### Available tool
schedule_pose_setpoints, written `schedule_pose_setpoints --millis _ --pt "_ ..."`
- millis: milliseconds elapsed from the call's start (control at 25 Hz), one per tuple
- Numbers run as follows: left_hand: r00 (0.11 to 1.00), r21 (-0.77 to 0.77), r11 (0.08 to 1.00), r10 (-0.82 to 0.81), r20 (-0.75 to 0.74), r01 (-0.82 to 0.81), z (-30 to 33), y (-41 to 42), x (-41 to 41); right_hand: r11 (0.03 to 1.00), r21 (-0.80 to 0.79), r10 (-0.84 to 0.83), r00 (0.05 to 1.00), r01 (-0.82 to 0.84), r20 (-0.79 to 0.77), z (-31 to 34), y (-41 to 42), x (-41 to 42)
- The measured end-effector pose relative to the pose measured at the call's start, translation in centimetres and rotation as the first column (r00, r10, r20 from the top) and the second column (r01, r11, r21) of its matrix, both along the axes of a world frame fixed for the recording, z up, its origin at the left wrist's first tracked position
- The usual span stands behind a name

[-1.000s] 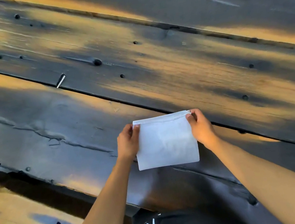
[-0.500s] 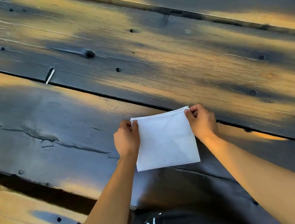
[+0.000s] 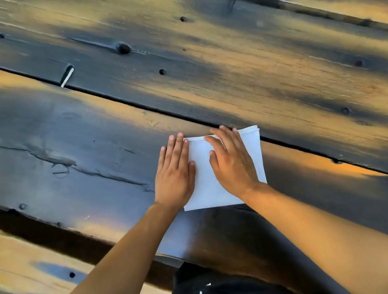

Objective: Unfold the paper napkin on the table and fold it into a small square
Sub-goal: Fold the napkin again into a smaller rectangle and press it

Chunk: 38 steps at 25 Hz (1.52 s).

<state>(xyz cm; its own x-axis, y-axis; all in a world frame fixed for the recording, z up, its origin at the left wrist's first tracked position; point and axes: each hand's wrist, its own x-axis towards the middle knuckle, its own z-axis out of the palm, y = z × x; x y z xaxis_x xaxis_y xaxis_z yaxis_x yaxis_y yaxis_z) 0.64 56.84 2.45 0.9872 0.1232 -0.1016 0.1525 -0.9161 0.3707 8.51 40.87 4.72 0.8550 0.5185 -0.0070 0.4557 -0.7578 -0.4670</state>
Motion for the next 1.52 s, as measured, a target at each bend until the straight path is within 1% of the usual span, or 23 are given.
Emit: schedule_pose_setpoints --millis 80,160,240,320,440,560,800,880,1000,1080,1120,1200,1280,1360,1480,1520 --pt "0.996 0.023 0.997 -0.072 -0.046 0.073 -1.1 0.5 -0.3 0.993 -0.045 0.104 0.994 -0.105 -0.03 -1.0 2.2 -1.4" --pt "0.992 0.075 0.992 -0.092 -0.091 0.099 -1.9 0.5 -0.5 0.981 -0.109 0.152 0.987 -0.158 -0.058 -2.2 3.3 -2.4" --pt "0.989 0.128 0.985 -0.098 -0.111 0.112 -2.5 0.4 -0.6 0.967 -0.172 0.175 0.982 -0.185 -0.07 -3.7 3.1 -2.8" --pt "0.99 0.164 0.98 -0.098 -0.105 0.114 -2.9 0.4 -0.8 0.957 -0.214 0.193 0.98 -0.198 -0.046 -4.5 2.6 -2.7" --pt "0.987 0.172 0.976 -0.115 -0.116 0.134 -3.0 0.5 -0.8 0.939 -0.276 0.21 0.978 -0.204 -0.009 -5.0 1.4 -2.1" --pt "0.989 0.182 0.977 -0.092 -0.112 0.111 -3.0 0.5 -0.7 0.931 -0.323 0.181 0.983 -0.171 0.001 -5.0 -0.7 -1.4" --pt "0.985 0.179 0.978 -0.08 -0.151 0.107 -2.4 0.3 -0.5 0.915 -0.402 0.026 0.999 -0.039 -0.038 -4.7 -6.7 0.0" --pt "0.984 0.181 0.978 -0.079 -0.157 0.107 -2.3 0.2 -0.5 0.909 -0.416 0.003 0.999 -0.018 -0.037 -4.7 -7.1 0.1" --pt "0.984 0.18 0.978 -0.078 -0.161 0.107 -2.4 0.1 -0.5 0.897 -0.441 -0.028 1.0 0.029 0.009 -4.0 -6.5 -0.1" --pt "0.984 0.184 0.977 -0.074 -0.164 0.104 -2.4 0.2 -0.4 0.92 -0.383 -0.069 0.997 0.077 0.033 -3.3 -4.6 -0.6" --pt "0.984 0.185 0.977 -0.073 -0.162 0.103 -2.4 0.2 -0.4 0.94 -0.335 -0.056 0.998 0.063 0.029 -3.1 -3.1 -1.0" --pt "0.985 0.185 0.977 -0.08 -0.152 0.108 -2.6 0.1 -0.5 0.969 -0.243 0.043 0.999 -0.042 0.002 -3.1 0.4 -2.2" --pt "0.984 0.191 0.974 -0.089 -0.153 0.118 -2.8 0.2 -0.6 0.966 -0.221 0.133 0.991 -0.136 -0.031 -3.8 2.8 -3.2" --pt "0.984 0.197 0.973 -0.094 -0.154 0.124 -2.9 0.4 -0.7 0.948 -0.263 0.173 0.984 -0.179 -0.045 -4.5 2.6 -3.2" --pt "0.986 0.185 0.976 -0.091 -0.141 0.117 -2.9 0.3 -0.5 0.908 -0.357 0.229 0.973 -0.219 -0.014 -5.0 -1.1 -2.1" --pt "0.986 0.183 0.977 -0.086 -0.145 0.112 -2.8 0.4 -0.5 0.902 -0.375 0.225 0.974 -0.212 -0.009 -5.0 -2.6 -1.7"
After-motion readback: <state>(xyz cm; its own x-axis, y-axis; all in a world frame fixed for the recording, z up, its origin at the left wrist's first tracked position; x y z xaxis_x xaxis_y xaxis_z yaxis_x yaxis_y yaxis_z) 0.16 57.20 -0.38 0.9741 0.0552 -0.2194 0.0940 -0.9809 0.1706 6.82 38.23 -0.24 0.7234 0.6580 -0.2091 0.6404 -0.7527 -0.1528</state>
